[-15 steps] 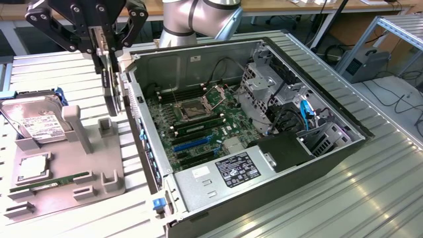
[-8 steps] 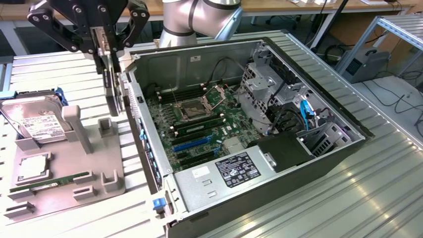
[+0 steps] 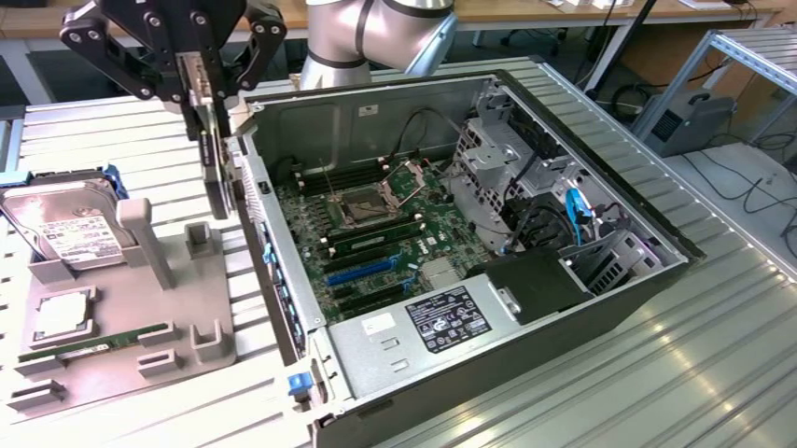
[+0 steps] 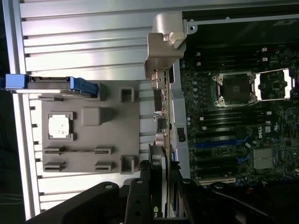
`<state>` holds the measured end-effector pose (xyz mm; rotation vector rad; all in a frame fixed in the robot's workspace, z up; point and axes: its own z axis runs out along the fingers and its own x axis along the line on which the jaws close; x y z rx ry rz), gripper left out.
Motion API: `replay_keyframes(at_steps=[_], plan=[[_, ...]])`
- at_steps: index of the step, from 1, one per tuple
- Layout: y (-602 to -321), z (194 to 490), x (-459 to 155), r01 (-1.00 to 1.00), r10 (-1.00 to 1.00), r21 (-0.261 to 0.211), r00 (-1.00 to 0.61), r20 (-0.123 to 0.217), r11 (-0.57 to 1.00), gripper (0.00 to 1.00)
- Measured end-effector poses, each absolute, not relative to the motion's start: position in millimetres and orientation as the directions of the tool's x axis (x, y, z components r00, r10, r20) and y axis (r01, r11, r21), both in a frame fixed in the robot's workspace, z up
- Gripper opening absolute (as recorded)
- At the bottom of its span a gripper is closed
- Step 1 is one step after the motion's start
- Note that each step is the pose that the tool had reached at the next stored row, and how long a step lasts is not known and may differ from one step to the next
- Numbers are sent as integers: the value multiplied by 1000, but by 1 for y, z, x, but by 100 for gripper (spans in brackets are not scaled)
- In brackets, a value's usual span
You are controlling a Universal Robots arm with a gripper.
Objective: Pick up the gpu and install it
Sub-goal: 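Pick up the gpu and move the gpu toward the slot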
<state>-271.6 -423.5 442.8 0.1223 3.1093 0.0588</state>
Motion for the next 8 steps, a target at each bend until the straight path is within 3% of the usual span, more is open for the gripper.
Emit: replay_keyframes(at_steps=[8], plan=[[-424, 441, -270, 78, 79, 39, -996, -28, 996, 27]])
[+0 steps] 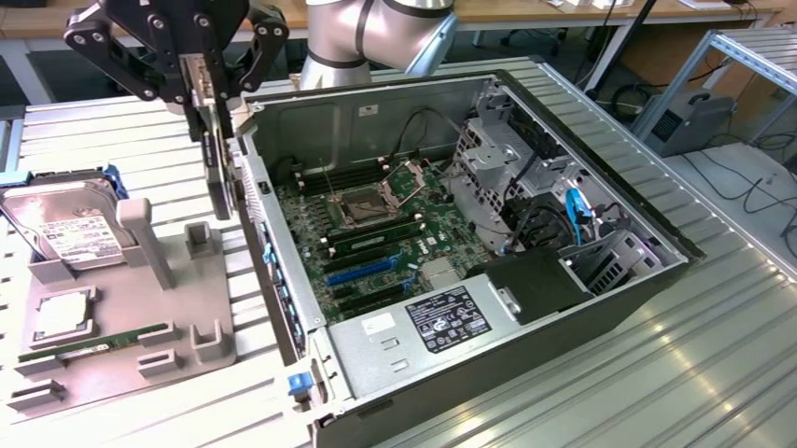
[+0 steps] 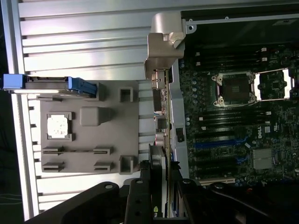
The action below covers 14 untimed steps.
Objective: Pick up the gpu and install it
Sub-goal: 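Pick up the gpu and move the gpu toward the slot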
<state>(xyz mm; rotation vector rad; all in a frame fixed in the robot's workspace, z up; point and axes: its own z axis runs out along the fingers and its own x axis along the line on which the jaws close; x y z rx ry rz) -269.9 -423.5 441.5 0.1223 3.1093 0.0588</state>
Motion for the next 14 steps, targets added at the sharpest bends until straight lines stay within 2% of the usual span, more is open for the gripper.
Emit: replay_keyframes(at_steps=[14], plan=[[-424, 437, -263, 78, 79, 38, -996, -28, 996, 27]])
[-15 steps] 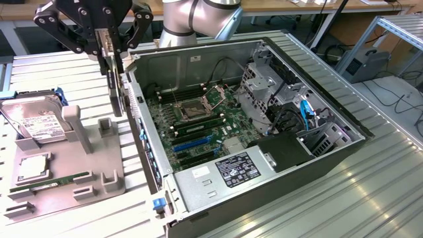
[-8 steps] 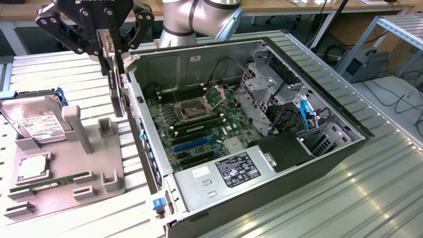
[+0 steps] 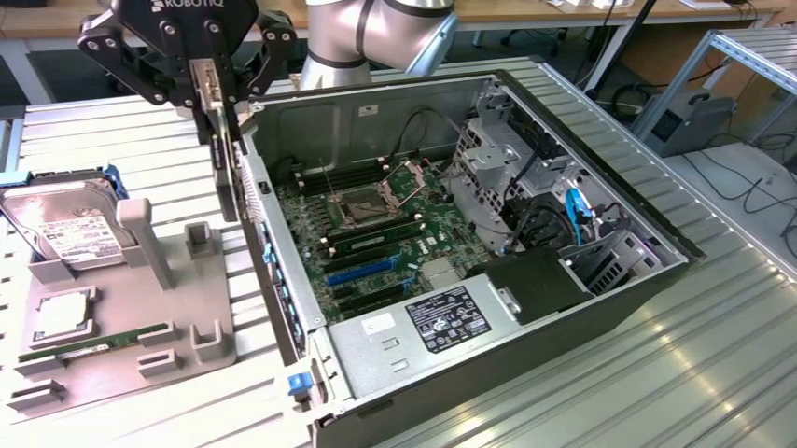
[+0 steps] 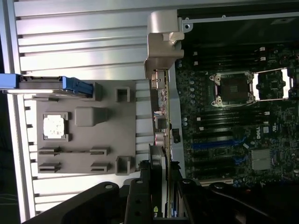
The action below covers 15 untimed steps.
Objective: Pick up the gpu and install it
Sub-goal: 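Pick up the gpu and move the gpu toward the slot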
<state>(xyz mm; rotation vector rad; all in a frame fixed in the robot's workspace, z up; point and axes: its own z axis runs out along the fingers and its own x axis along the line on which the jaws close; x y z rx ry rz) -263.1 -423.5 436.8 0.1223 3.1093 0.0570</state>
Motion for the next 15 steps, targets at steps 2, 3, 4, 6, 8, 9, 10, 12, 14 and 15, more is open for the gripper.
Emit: replay_keyframes(at_steps=[2, 3, 4, 6, 8, 9, 10, 12, 14, 15], plan=[[-424, 436, -261, 78, 79, 37, -996, -28, 996, 27], [-424, 436, -260, 78, 79, 37, -996, -28, 996, 27], [-424, 436, -259, 78, 79, 37, -996, -28, 996, 27], [-424, 435, -257, 78, 79, 36, -996, -28, 996, 27], [-424, 435, -255, 78, 79, 36, -996, -28, 996, 27], [-424, 435, -255, 78, 79, 36, -996, -28, 996, 27], [-424, 435, -253, 78, 79, 36, -996, -28, 996, 27], [-424, 434, -250, 78, 79, 35, -996, -28, 996, 27], [-424, 434, -248, 78, 79, 35, -996, -28, 996, 27], [-424, 434, -247, 78, 79, 34, -996, -28, 996, 27]])
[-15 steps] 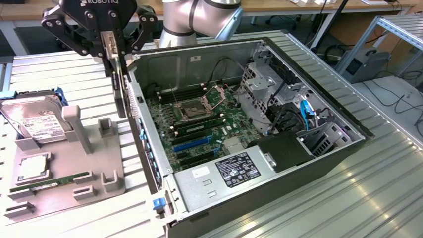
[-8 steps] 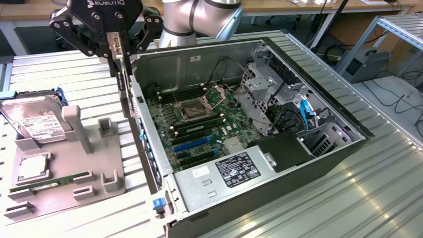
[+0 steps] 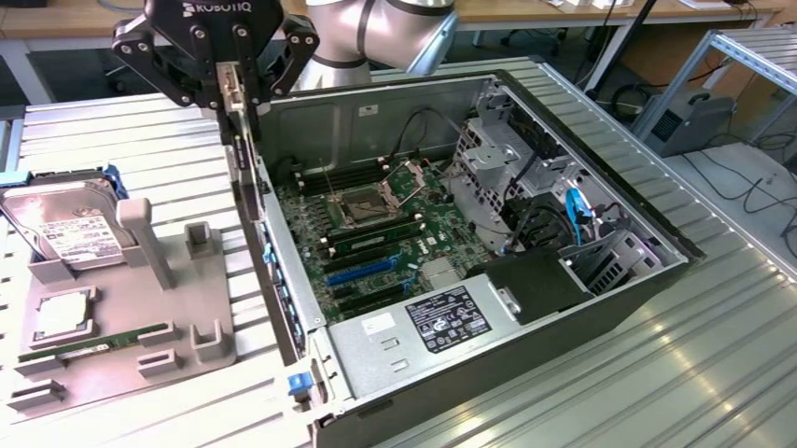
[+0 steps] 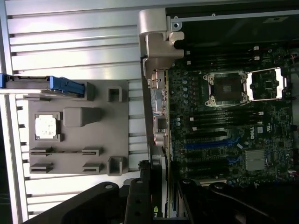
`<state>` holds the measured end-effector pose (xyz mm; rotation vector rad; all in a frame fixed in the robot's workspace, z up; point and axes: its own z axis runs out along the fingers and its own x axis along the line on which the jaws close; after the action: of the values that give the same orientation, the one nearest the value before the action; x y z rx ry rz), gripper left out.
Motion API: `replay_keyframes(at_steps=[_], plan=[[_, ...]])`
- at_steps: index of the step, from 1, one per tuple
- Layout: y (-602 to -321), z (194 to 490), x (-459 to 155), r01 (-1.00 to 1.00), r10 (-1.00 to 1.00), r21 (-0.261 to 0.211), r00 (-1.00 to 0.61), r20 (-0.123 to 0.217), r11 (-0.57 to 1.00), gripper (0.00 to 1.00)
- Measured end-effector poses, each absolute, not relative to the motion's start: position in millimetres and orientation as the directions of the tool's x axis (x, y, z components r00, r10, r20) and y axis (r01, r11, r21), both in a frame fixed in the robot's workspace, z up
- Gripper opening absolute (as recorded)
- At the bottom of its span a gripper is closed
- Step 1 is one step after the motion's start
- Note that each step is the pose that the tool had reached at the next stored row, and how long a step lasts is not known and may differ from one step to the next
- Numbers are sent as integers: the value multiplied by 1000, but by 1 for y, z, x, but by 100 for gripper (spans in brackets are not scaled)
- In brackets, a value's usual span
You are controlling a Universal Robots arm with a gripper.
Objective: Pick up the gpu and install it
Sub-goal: 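Pick up the gpu and move the gpu toward the slot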
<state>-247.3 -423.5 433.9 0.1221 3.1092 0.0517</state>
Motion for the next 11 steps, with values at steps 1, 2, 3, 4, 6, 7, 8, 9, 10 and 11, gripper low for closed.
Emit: replay_keyframes(at_steps=[1, 2, 3, 4, 6, 7, 8, 9, 10, 11], plan=[[-424, 434, -246, 78, 79, 34, -996, -28, 996, 27], [-424, 434, -245, 78, 79, 34, -996, -28, 996, 27], [-424, 434, -244, 78, 79, 34, -996, -28, 996, 27], [-424, 433, -244, 78, 79, 34, -996, -28, 996, 27], [-424, 433, -240, 78, 79, 33, -996, -28, 996, 27], [-424, 433, -239, 78, 79, 32, -996, -28, 996, 27], [-424, 433, -239, 78, 79, 32, -996, -28, 996, 27], [-424, 433, -238, 78, 79, 32, -996, -28, 996, 27], [-424, 433, -237, 78, 79, 31, -996, -28, 996, 27], [-424, 432, -236, 78, 79, 31, -996, -28, 996, 27]])
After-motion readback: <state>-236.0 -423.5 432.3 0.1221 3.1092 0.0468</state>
